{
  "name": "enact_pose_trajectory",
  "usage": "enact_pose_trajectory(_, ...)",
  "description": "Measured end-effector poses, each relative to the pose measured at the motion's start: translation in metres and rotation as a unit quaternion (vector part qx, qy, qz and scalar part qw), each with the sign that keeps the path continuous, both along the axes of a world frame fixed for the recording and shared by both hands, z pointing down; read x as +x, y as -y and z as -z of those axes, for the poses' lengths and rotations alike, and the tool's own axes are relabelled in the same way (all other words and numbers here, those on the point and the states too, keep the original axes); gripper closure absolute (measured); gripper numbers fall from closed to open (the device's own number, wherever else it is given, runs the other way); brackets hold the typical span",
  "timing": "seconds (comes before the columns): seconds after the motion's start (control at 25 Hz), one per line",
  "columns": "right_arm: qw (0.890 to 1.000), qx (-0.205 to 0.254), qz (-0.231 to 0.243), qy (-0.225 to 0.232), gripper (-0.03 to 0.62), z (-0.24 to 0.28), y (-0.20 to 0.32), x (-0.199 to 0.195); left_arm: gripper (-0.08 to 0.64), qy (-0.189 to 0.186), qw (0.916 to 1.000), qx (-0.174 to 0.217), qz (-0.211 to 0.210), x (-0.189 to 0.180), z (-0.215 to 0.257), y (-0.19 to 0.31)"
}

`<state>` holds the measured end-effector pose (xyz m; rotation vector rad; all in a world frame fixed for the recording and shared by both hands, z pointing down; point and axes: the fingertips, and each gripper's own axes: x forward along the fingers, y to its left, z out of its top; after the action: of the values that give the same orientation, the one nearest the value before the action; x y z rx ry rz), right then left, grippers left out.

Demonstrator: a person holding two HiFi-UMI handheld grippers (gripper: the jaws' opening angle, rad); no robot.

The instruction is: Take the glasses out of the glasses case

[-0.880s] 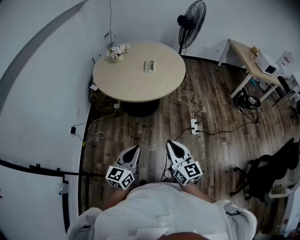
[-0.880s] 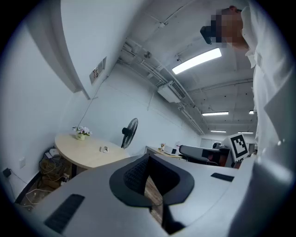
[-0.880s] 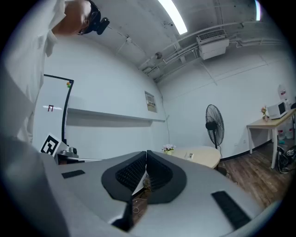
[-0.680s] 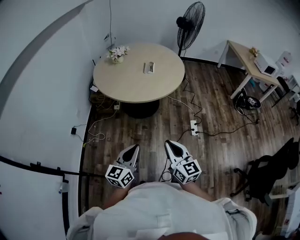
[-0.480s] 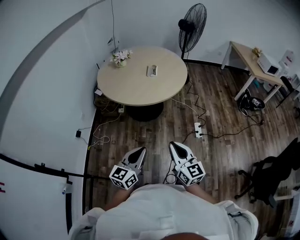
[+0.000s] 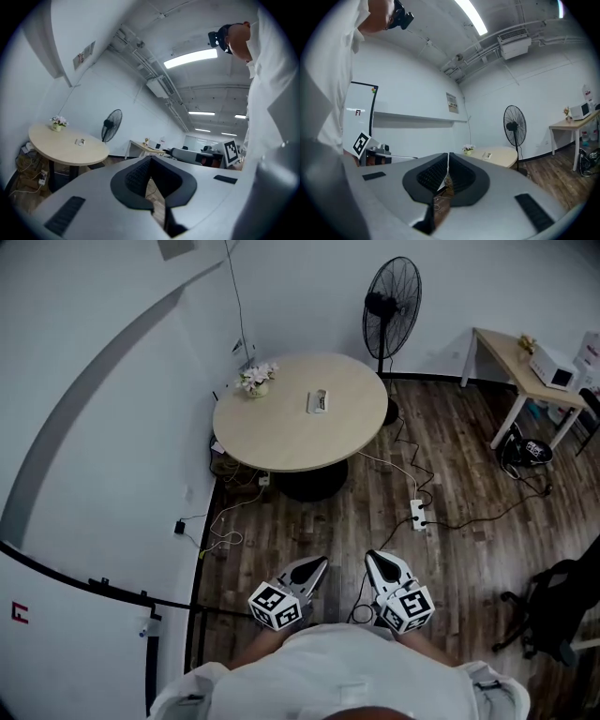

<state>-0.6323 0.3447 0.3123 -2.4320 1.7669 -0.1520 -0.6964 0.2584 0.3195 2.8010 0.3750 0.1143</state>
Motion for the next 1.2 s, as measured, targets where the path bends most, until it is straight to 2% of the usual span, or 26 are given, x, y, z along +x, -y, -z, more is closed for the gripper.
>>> enact_pose_trajectory(0.12,1.000,0.009,0.013,-0.008,0.566,0.004,-0.010,0.008,0.552,-0.010,0.9986,0.049,-0.018,0.011,0.010,-0.023)
enact_pose_trajectory(0.2,1.000,0.008,0.020,-0.010,0.566,0.003,-0.019,0.012,0.552,-0.009,0.9980,0.061,-0.009,0.018,0.012,-0.033)
enact_pose_trajectory(0.32,1.000,-0.002,0.021,-0.001,0.566,-0.005,-0.032,0.020,0.552,0.004,0.9990,0.044,0.009,0.024,0.005,-0.042)
enact_pose_trajectory(0.52,1.000,0.001,0.013,0.021,0.566,-0.019,-0.041,0.031,0.552,0.038,0.9984,0.041,0.004,0.023,-0.015,-0.052)
enact_pose_trajectory(0.64,1.000,0.001,0.003,0.030,0.566,-0.027,-0.043,0.048,0.552,0.039,0.9989,0.025,0.006,0.036,-0.020,-0.047)
enact_pose_trajectory(0.84,0.999,-0.001,-0.046,0.026,0.566,-0.028,-0.051,0.114,0.552,0.030,0.9994,0.013,0.005,0.076,-0.020,-0.033)
enact_pose_trajectory(0.96,0.998,0.002,-0.059,0.010,0.566,-0.020,-0.043,0.153,0.552,0.030,0.9995,-0.003,0.012,0.105,-0.028,-0.011)
enact_pose_trajectory(1.08,0.998,-0.003,-0.064,-0.009,0.566,-0.011,-0.032,0.195,0.552,0.024,0.9993,-0.021,0.022,0.152,-0.030,0.016)
enact_pose_trajectory(1.2,0.997,-0.005,-0.073,-0.021,0.566,-0.004,-0.022,0.240,0.552,0.006,0.9994,-0.014,0.030,0.203,-0.019,0.042)
